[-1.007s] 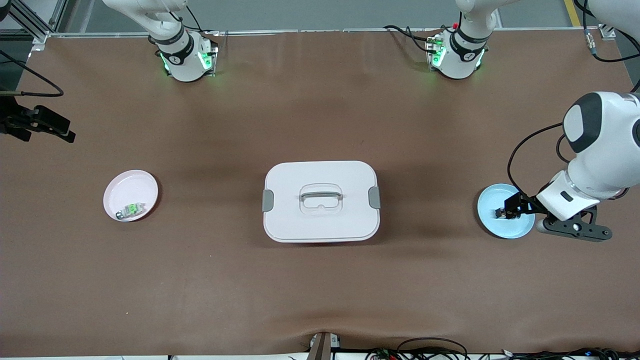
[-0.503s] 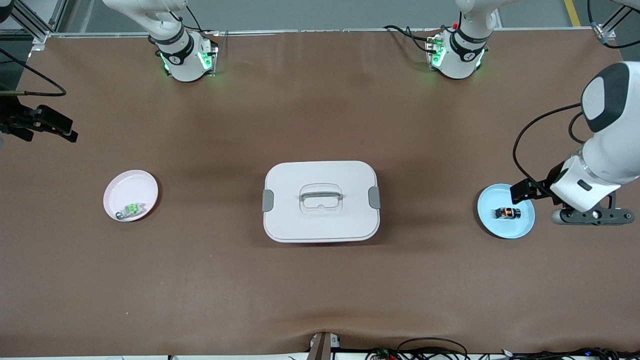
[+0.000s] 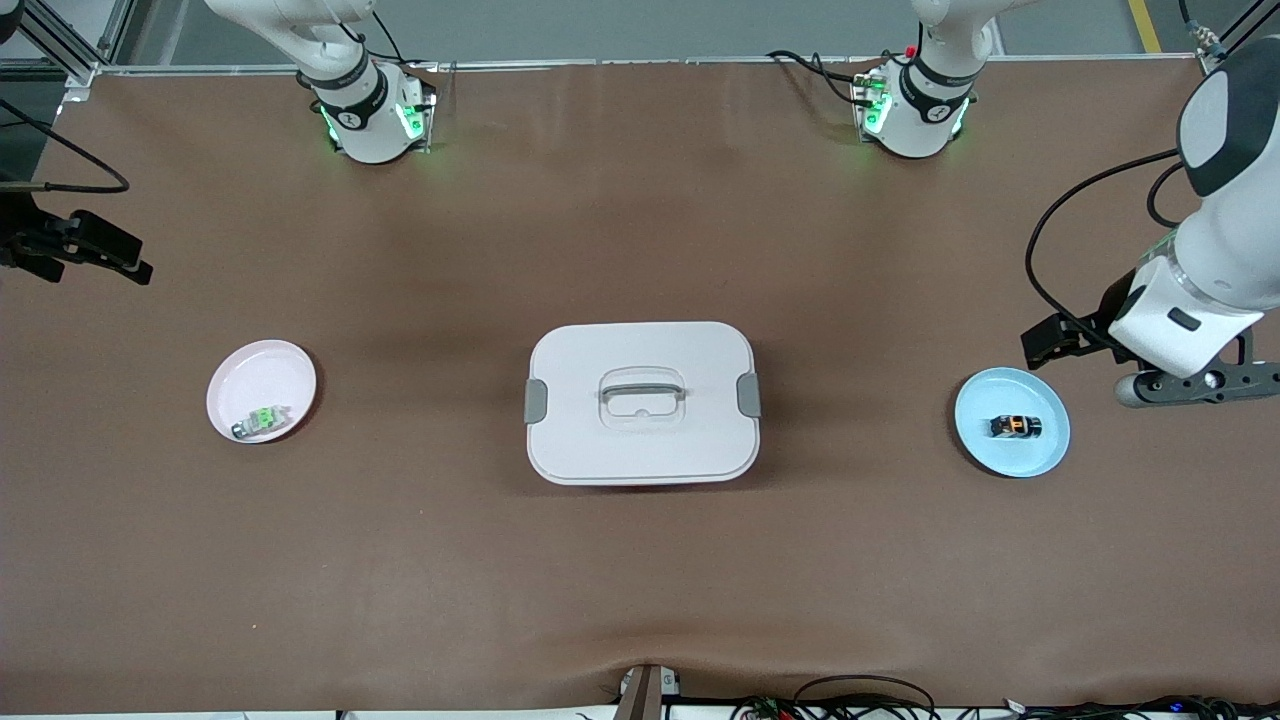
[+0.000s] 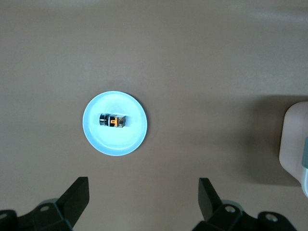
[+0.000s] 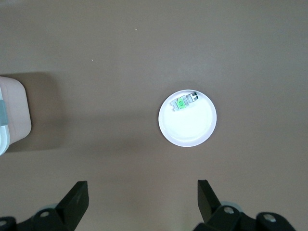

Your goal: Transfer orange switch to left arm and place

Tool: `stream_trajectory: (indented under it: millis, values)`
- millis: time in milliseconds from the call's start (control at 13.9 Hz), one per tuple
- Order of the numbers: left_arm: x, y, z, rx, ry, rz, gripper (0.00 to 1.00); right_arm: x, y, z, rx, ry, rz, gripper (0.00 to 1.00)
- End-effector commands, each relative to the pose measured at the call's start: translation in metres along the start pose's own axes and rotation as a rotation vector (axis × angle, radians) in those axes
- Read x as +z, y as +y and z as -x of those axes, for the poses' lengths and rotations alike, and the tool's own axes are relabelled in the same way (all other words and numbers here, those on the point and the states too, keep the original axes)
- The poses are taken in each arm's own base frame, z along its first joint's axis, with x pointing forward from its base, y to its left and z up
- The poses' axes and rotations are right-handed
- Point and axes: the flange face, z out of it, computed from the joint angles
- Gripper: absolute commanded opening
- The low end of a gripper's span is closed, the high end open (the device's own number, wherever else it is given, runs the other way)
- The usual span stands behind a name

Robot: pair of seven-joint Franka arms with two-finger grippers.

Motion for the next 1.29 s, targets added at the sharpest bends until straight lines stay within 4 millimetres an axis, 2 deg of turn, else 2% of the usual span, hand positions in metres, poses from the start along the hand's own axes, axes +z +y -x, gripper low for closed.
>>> stream_trajectory:
  millis: [0, 72, 216, 360, 503, 863, 1079, 1223]
  values:
    - [-0.007, -0.005, 0.004, -0.005, -0.008, -0.012, 1.0, -0.005, 0.002, 0.004, 0.006, 0.0, 0.016, 1.0]
    - [-0.013, -0.007, 0.006, -0.009, -0.007, -0.008, 1.0, -0.005, -0.001, 0.004, 0.002, 0.001, 0.014, 1.0]
    - [-0.036, -0.008, 0.017, -0.011, 0.027, -0.016, 1.0, -0.005, -0.004, 0.003, -0.005, 0.003, 0.014, 1.0]
    - [-0.042, -0.006, 0.028, -0.007, -0.011, -0.031, 1.0, -0.005, -0.003, 0.004, -0.003, 0.001, 0.016, 1.0]
    - [-0.064, -0.001, 0.046, -0.008, 0.003, -0.035, 1.0, -0.005, -0.001, 0.004, 0.0, 0.001, 0.016, 1.0]
    - [-0.077, 0.013, 0.077, 0.0, -0.036, -0.025, 1.0, -0.005, -0.002, 0.004, 0.0, 0.001, 0.014, 1.0]
    - [-0.089, 0.004, 0.097, -0.012, -0.03, 0.017, 1.0, -0.006, -0.001, 0.003, 0.002, 0.005, 0.014, 1.0]
    - [-0.092, 0.004, 0.11, 0.016, -0.029, 0.014, 1.0, -0.006, -0.001, 0.004, 0.002, 0.003, 0.014, 1.0]
